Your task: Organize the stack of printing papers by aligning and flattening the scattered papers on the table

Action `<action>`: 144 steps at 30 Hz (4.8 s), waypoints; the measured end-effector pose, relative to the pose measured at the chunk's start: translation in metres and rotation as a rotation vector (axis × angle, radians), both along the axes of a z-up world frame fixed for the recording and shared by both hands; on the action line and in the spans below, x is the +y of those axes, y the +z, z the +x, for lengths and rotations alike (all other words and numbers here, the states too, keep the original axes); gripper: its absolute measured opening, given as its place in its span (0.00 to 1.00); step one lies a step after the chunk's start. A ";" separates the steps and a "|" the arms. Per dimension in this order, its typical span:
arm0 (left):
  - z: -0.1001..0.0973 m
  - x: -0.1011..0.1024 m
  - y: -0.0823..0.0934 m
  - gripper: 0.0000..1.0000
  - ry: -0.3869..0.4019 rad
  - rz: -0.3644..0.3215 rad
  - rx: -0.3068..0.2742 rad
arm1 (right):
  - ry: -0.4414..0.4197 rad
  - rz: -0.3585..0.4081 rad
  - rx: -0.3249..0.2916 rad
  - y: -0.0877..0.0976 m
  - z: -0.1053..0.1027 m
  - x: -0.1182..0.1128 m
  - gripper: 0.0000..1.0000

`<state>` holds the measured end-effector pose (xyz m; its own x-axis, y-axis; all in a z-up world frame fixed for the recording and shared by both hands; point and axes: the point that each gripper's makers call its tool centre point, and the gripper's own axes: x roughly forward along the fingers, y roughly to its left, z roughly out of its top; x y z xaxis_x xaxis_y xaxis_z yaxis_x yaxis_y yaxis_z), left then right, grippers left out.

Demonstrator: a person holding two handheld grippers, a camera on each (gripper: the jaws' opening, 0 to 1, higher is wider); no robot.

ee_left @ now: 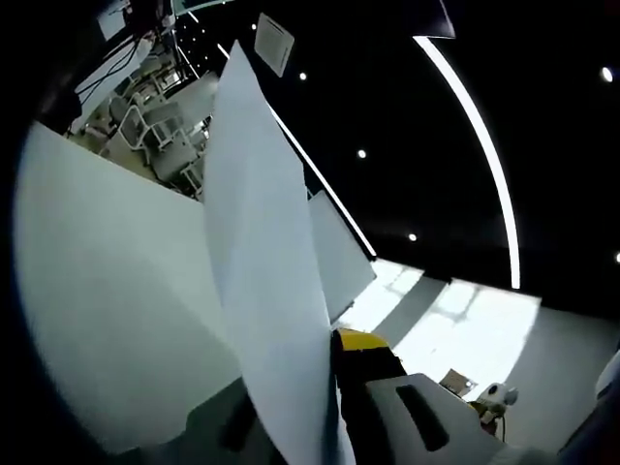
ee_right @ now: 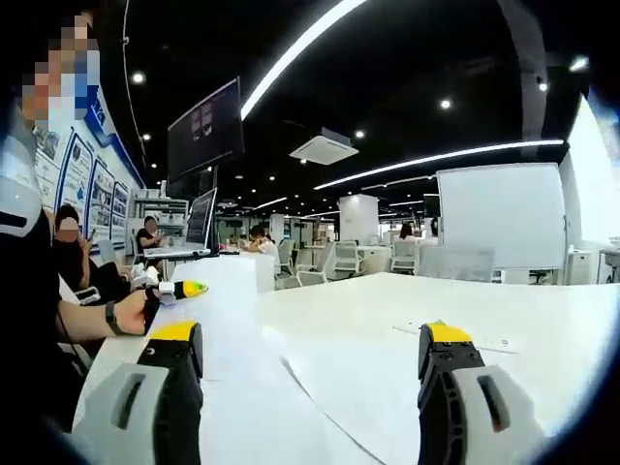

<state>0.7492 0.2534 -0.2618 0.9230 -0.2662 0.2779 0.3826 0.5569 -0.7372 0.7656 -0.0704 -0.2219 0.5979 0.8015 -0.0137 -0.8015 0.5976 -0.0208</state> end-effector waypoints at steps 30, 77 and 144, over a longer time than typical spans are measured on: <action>0.000 -0.001 0.000 0.06 0.002 0.006 0.000 | -0.092 -0.078 -0.003 -0.014 0.005 -0.039 0.88; 0.000 0.000 0.000 0.06 0.013 0.011 0.001 | -0.204 -0.102 0.042 -0.047 0.025 -0.074 0.86; 0.000 0.001 0.001 0.06 0.008 -0.018 -0.002 | -0.392 -0.145 0.252 -0.104 0.052 -0.103 0.77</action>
